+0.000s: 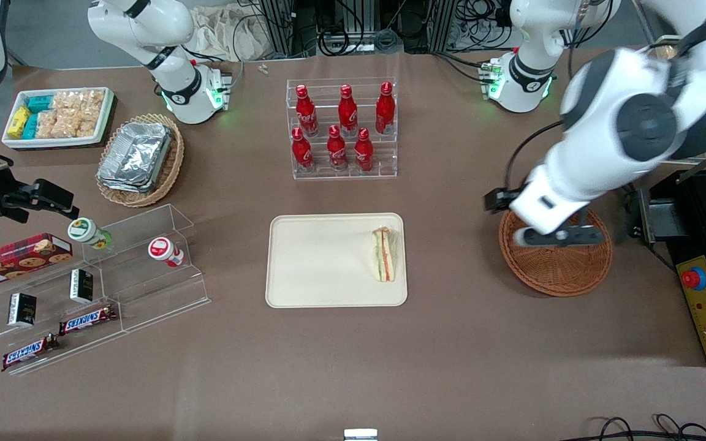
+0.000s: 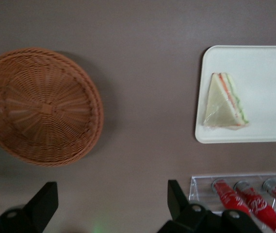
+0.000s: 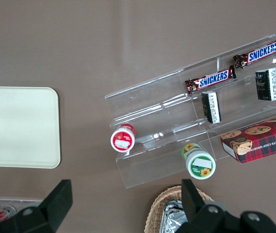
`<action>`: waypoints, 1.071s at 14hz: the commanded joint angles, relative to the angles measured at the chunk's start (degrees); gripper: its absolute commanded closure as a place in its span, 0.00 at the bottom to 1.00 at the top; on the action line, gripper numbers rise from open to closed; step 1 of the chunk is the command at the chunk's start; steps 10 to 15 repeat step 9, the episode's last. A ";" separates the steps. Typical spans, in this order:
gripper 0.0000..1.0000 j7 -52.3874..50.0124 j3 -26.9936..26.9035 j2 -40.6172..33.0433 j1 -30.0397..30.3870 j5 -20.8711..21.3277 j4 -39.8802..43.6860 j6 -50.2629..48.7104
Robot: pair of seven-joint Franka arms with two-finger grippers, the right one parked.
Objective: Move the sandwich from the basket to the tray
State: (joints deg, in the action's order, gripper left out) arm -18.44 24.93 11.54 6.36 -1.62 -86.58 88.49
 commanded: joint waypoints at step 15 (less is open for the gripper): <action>0.00 18.71 -26.25 -11.71 -8.81 -0.22 -3.24 -7.63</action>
